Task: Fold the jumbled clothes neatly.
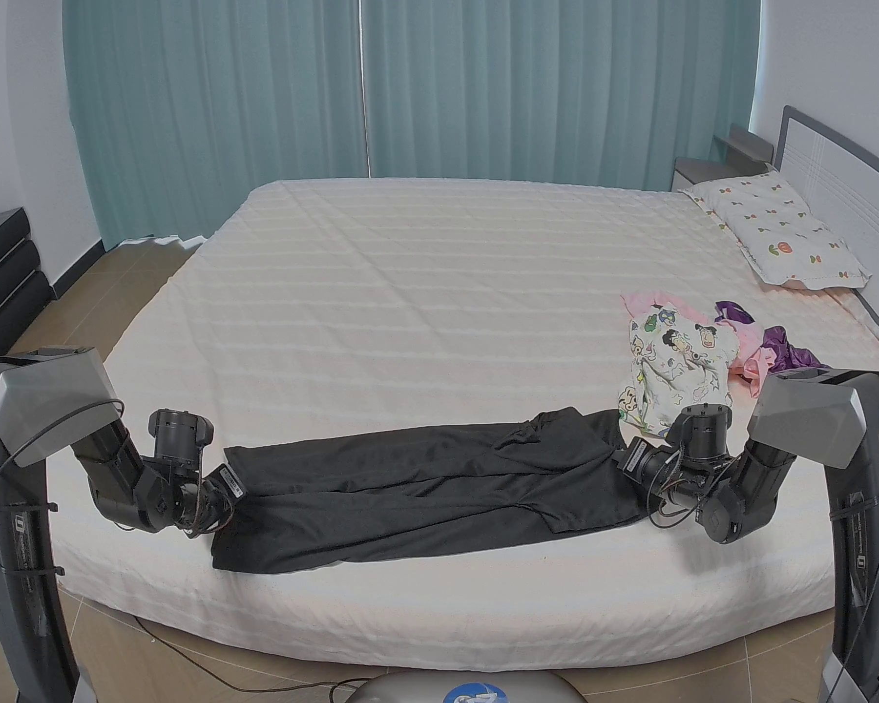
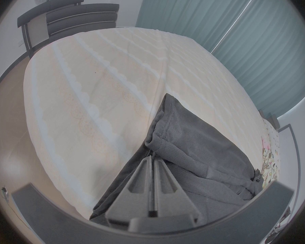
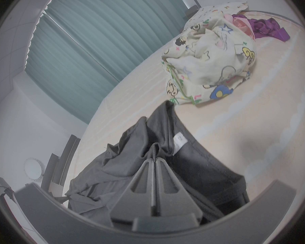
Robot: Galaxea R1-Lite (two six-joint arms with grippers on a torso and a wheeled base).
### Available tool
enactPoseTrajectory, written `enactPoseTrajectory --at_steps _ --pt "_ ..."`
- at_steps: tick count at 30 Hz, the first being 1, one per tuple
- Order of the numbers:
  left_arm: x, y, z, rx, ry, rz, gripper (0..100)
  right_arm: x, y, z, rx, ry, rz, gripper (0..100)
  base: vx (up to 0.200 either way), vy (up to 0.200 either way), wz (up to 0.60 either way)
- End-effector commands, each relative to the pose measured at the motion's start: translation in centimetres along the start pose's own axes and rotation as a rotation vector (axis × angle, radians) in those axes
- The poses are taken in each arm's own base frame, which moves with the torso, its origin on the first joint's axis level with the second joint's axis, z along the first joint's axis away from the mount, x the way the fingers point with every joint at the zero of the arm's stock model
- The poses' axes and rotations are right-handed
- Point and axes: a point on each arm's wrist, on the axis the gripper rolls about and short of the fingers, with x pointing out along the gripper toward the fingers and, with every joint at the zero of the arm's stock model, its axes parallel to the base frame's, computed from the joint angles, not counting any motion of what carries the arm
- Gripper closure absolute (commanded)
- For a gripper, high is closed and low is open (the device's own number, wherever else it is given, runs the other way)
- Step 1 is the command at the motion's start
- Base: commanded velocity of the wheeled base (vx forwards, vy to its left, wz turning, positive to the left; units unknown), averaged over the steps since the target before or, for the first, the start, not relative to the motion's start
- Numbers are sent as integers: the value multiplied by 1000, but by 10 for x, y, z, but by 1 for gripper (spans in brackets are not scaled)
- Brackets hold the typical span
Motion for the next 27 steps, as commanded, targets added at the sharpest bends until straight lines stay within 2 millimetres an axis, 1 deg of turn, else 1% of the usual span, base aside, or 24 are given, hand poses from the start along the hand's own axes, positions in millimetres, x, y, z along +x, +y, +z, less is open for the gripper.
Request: enactPoseTrajectory --at_steps 1,4,10,14,20,21,27 --pt "-1 1 1 -46 -25 -18 100 -4 4 7 -7 -76 48 100 0 0 0" --pt "-1 3 2 -52 -30 -17 100 -3 3 6 -7 -79 51 100 0 0 0" --pt "-1 10 8 -76 -48 -10 100 -1 -2 13 3 -113 31 100 0 0 0" --pt "1 12 8 -78 -59 11 100 3 -8 5 1 -95 14 100 0 0 0" --pt "5 12 5 -74 -60 23 100 4 -9 1 -5 -79 9 100 0 0 0" --pt "7 13 5 -74 -59 27 100 5 -11 -3 -4 -66 0 100 0 0 0" --pt "7 14 2 -60 -51 32 100 8 -11 -5 -5 -47 -8 100 0 0 0"
